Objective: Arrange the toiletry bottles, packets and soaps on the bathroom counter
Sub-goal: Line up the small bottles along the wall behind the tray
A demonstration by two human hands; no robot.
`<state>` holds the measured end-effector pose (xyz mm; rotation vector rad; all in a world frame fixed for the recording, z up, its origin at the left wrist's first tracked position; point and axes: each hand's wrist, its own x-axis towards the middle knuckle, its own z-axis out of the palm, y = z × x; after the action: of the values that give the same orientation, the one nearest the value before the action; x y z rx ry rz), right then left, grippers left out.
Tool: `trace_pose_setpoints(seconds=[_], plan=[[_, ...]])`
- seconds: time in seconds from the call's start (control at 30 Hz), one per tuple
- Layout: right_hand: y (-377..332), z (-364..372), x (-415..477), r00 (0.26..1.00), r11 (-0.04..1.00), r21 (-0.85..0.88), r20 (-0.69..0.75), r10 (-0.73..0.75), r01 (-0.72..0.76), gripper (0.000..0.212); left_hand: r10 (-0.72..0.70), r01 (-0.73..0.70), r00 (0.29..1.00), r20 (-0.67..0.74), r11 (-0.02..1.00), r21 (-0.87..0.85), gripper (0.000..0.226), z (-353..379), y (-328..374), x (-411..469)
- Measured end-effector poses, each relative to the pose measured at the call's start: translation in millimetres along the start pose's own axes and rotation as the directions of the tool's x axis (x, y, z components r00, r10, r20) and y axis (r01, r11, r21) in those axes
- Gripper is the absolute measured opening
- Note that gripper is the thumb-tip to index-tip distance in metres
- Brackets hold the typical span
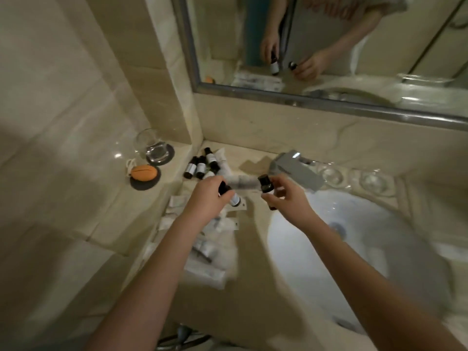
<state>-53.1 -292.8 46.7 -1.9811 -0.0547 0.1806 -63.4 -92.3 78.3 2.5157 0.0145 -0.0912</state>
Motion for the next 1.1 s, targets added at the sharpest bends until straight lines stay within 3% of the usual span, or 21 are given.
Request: trace_pose_setpoints(seconds=[0.23,0.43,0.57,0.73,1.1], plan=[[45,-99,-65,0.969,0.99,0.092,-0.215,0.122,-0.104,0.019,0.148,-0.143,0.98,0.137,0.989,-0.044,0.023,69,96,-1],[80,-183,-106,0.908,0.982,0.115,-0.376,0.185,-0.152,0.023,0.284,-0.284,0.935,0.214,0.958,-0.032,0.025,130,180,-2],[107,-238,-126,0.864,0.977,0.054,-0.458,0.209,-0.208,0.026,0.328,-0.326,0.903,0.278,0.944,-0.052,0.022,168,234,-1],[138,-296,-136,0.82,0.968,0.068,-0.521,0.239,-0.24,0.028,0.369,-0.388,0.868,0.332,0.922,-0.009,0.021,212,290,5],[189,-394,-86,0.808,0.939,-0.05,-0.527,0.265,-0.341,0.039,0.41,-0.503,0.798,0.443,0.857,0.112,0.026,286,393,63]])
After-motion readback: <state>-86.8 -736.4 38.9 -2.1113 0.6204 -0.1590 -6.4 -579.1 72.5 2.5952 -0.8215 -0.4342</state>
